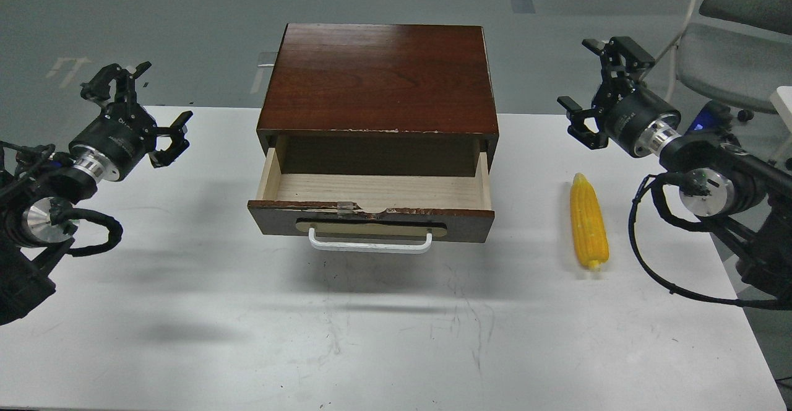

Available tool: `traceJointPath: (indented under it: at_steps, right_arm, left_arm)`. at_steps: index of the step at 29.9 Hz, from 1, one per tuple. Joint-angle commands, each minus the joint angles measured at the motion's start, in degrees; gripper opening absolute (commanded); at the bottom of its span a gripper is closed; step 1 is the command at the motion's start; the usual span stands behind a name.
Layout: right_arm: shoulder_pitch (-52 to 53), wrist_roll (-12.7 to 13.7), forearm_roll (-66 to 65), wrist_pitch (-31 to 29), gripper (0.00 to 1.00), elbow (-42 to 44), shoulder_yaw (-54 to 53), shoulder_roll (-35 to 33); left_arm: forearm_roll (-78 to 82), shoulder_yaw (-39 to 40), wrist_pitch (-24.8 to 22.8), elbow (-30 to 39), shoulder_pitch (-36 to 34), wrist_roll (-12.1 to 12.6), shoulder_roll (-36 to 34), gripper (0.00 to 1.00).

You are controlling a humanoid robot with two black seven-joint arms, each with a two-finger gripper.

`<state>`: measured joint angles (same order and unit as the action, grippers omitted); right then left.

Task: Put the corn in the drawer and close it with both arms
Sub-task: 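Move the right gripper toward the yellow corn cob beside the drawer, then lower the right gripper onto the corn cob and grasp it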

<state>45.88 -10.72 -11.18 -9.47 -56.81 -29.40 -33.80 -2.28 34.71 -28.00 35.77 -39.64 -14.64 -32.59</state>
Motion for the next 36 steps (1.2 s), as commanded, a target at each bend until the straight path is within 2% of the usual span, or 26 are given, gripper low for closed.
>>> traceJointPath:
  at_steps: [1, 4, 8, 11, 13, 20, 23, 25, 28, 32, 34, 35, 36]
  right_arm:
    - [0.2, -2.6, -22.3, 0.2, 0.93, -3.5, 5.0, -4.0]
    - [0.0, -5.9, -38.0, 2.7, 0.92, -4.4, 7.1, -7.2]
    - [-0.3, -5.9, -49.0, 10.7, 0.92, -7.0, 11.2, -9.1]
    - [-0.1, -5.0, -54.6, 15.2, 0.92, -7.3, 17.0, -9.7]
    - [-0.3, -2.0, -60.6, 17.4, 0.92, -6.7, 20.9, -9.7]
    - [-1.3, -0.6, -62.7, 17.7, 0.87, -0.8, 23.8, -7.4]
    - [-1.8, 1.0, -62.7, 17.9, 0.86, 0.6, 24.2, -4.9]
    - [-2.5, 3.3, -62.7, 17.8, 0.86, 1.1, 24.7, -3.9]
    - [-3.2, 4.3, -62.7, 17.9, 0.86, 2.7, 26.0, -2.1]
    - [-3.6, 4.4, -62.7, 17.9, 0.78, 3.4, 27.5, 0.5]
    - [-3.4, 4.6, -62.7, 17.8, 0.65, 3.5, 28.8, 1.3]
    - [-3.2, 4.6, -62.7, 17.8, 0.48, 3.9, 29.7, 1.4]
    - [-3.1, 4.6, -62.8, 17.8, 0.39, 4.1, 30.1, 1.4]
  left_arm:
    - [0.3, -0.1, 0.0, 0.1, 0.0, -0.4, -0.1, 0.98]
    - [0.4, -0.1, 0.0, 0.1, -0.1, -0.9, -0.2, 0.98]
    - [0.4, -0.1, 0.0, 0.1, 0.0, -1.4, -0.5, 0.98]
    - [0.4, -0.1, 0.0, 0.1, 0.2, -1.4, -0.6, 0.98]
    - [0.5, -0.1, 0.0, 0.1, 0.2, -1.4, -0.5, 0.98]
    - [0.4, -0.1, 0.0, 0.0, 0.4, -1.8, -0.5, 0.98]
    - [0.5, -0.1, 0.0, 0.0, 0.5, -2.3, -0.6, 0.98]
    - [0.5, -0.1, 0.0, 0.0, 1.1, -2.3, -0.7, 0.98]
    - [0.5, -0.1, 0.0, 0.0, 1.5, -2.4, -0.7, 0.98]
    - [0.5, -0.1, 0.0, 0.0, 2.2, -2.8, -0.7, 0.98]
    - [0.5, -0.1, 0.0, 0.0, 2.2, -2.9, -0.7, 0.98]
    - [0.5, -0.1, 0.0, 0.0, 2.2, -2.9, -0.7, 0.98]
    - [0.5, -0.1, 0.0, 0.0, 2.3, -3.0, -0.7, 0.98]
